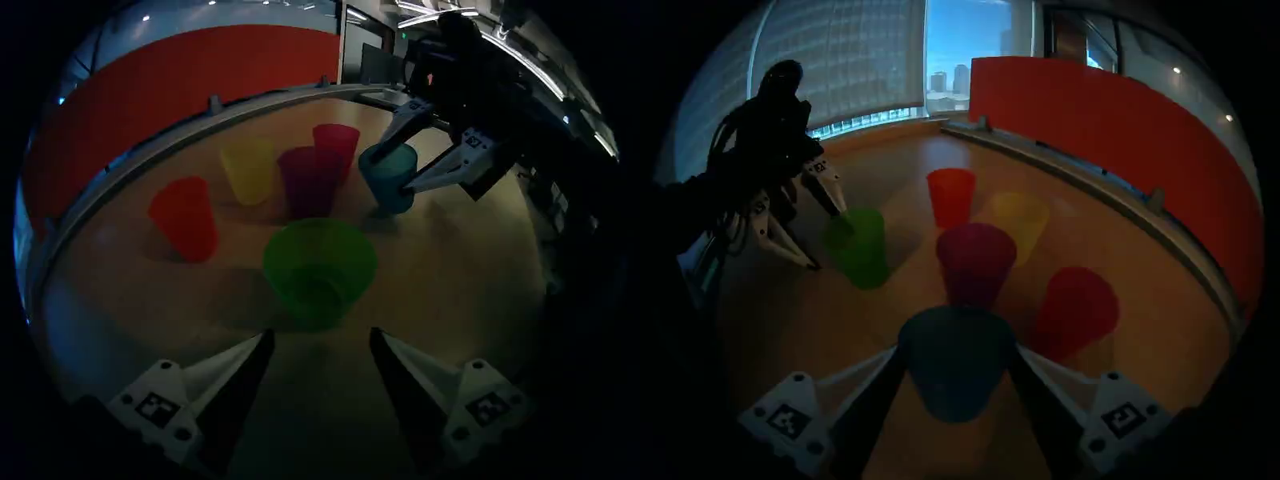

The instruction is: Pour water

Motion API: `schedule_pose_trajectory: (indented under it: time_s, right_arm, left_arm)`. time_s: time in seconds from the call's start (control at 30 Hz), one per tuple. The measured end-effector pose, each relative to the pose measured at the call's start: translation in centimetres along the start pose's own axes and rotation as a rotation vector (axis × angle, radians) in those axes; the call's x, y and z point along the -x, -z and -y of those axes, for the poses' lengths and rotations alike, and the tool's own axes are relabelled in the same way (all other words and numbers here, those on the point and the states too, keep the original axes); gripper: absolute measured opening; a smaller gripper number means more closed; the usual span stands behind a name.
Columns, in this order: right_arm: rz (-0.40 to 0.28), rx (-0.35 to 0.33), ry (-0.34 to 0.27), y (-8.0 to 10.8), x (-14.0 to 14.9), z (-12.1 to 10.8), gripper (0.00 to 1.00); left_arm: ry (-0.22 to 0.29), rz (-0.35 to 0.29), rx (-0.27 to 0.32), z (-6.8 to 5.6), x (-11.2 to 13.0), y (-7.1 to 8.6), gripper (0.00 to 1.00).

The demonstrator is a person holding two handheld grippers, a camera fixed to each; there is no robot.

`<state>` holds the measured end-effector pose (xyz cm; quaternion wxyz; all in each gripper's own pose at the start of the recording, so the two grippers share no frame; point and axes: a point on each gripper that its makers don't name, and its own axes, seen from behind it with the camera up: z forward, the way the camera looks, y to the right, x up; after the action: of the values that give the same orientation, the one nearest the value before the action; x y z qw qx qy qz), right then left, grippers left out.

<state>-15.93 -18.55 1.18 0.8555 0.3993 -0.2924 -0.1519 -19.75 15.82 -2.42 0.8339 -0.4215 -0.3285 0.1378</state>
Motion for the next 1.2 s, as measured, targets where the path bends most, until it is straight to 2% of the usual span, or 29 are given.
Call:
schedule_pose_trajectory:
  time_s: [0.1, 0.4, 0.7, 0.83, 1.0, 1.2]
  right_arm:
    - [0.003, 0.002, 0.002, -0.1, 0.3, 0.0, 0.90]
    - [0.006, 0.004, 0.017, 0.7, 1.0, 0.1, 0.91]
    - [0.029, 0.019, 0.010, 1.9, 2.6, 0.1, 0.92]
    - [0.039, 0.023, -0.003, 2.1, 3.2, 0.1, 0.98]
    - [0.056, 0.025, -0.014, 2.4, 3.8, 0.1, 0.99]
    - [0.056, 0.035, -0.014, 3.8, 4.4, 0.3, 0.99]
  left_arm:
    - [-0.003, -0.021, -0.011, 0.0, -0.2, 0.7, 0.88]
    - [0.033, -0.044, -0.021, 0.3, 0.1, 2.1, 0.88]
    - [0.036, -0.049, -0.032, 0.3, 0.3, 2.8, 0.88]
    - [0.035, -0.048, -0.029, 0.2, 0.3, 2.8, 0.88]
    - [0.034, -0.047, -0.046, 0.4, 0.6, 2.9, 0.88]
    - [0.050, -0.060, -0.072, 0.7, 1.0, 4.1, 0.88]
